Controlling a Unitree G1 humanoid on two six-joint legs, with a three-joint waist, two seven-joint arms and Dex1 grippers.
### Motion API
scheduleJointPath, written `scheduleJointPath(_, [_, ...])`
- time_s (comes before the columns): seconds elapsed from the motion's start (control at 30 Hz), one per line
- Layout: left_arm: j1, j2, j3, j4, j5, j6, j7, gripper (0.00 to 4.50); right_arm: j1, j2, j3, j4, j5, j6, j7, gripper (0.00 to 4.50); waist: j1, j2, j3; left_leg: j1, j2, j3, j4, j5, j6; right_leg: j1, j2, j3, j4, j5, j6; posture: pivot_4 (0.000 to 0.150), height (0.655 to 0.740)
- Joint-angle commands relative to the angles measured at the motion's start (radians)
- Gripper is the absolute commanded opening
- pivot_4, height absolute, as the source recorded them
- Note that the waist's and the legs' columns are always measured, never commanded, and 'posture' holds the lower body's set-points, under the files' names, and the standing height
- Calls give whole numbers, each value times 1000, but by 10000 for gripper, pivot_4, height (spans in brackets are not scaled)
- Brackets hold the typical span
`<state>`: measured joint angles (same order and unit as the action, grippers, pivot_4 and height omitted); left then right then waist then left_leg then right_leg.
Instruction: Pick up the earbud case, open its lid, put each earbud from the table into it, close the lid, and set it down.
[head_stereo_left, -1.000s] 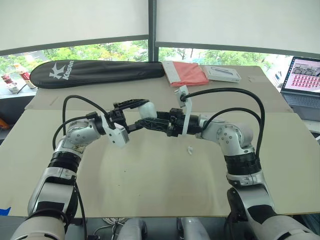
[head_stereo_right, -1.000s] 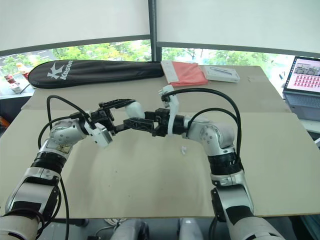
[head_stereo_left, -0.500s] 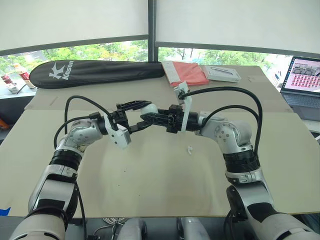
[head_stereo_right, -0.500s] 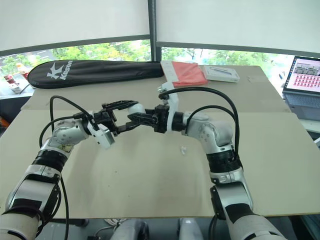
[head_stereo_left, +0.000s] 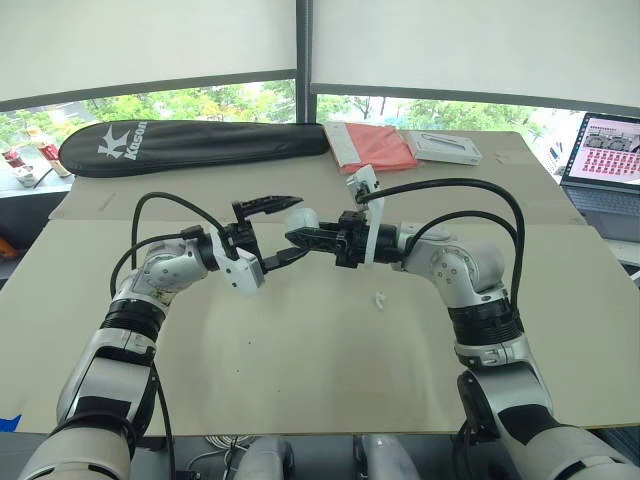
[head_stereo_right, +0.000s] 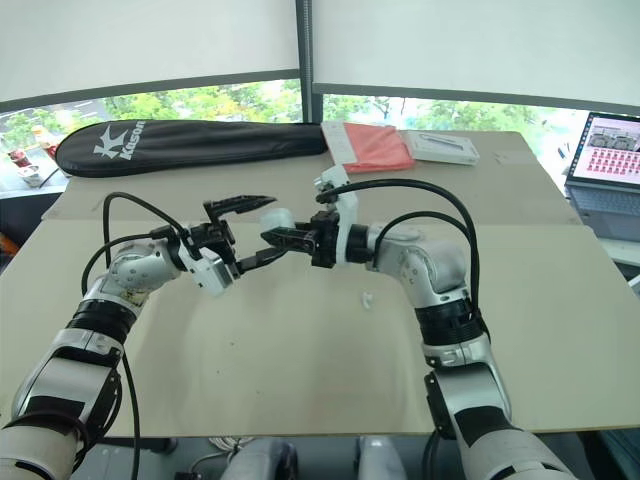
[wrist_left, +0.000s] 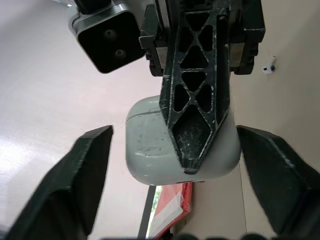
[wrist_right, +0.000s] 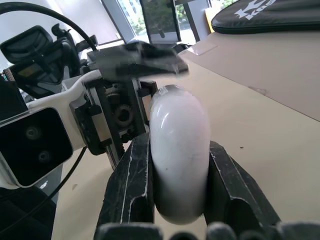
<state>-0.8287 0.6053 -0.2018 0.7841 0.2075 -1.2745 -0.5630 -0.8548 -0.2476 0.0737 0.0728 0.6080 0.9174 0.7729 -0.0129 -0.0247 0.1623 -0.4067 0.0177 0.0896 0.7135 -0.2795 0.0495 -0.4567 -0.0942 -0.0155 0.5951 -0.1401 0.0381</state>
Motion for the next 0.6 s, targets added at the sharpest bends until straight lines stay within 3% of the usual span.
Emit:
scheduleJointPath(0.03, [-22,22,15,-15,-24,-7,17,44678,-17,-9,-25,11,-22,-50,-11,9447,0,0,0,0,0,0,0,0,0,0,0,0,0,0,0,1500,7400])
scheduleJointPath(0.13, [-8,39,3,-19,-48,2,-5,44678,-8,-23,-23,73,-84,-115,-41,9447,0,0,0,0,0,0,0,0,0,0,0,0,0,0,0,1500,7400])
scheduleJointPath(0.3, [54,61,-13,-205,-374,406,-271,44678,4,-142,146,164,-376,-451,-10,9447,-2,0,0,0,-1,1,0,0,0,-1,-1,1,0,-1,1,1500,7400])
scheduleJointPath(0.4, [64,61,6,-330,-491,674,-370,35836,6,-149,165,167,-421,-524,10,9447,-7,0,0,-2,0,0,0,0,0,-2,0,1,0,-1,1,1500,7400])
scheduleJointPath(0.5, [72,65,6,-417,-528,872,-438,21117,14,-158,195,143,-466,-574,43,9447,-13,0,0,-1,1,0,0,0,0,-2,2,2,0,-1,1,1500,7400])
scheduleJointPath(0.6, [79,68,0,-487,-548,1020,-507,21117,19,-165,230,107,-506,-606,72,9447,-15,0,0,-1,0,-1,0,0,0,-2,2,2,0,-1,2,1500,7400])
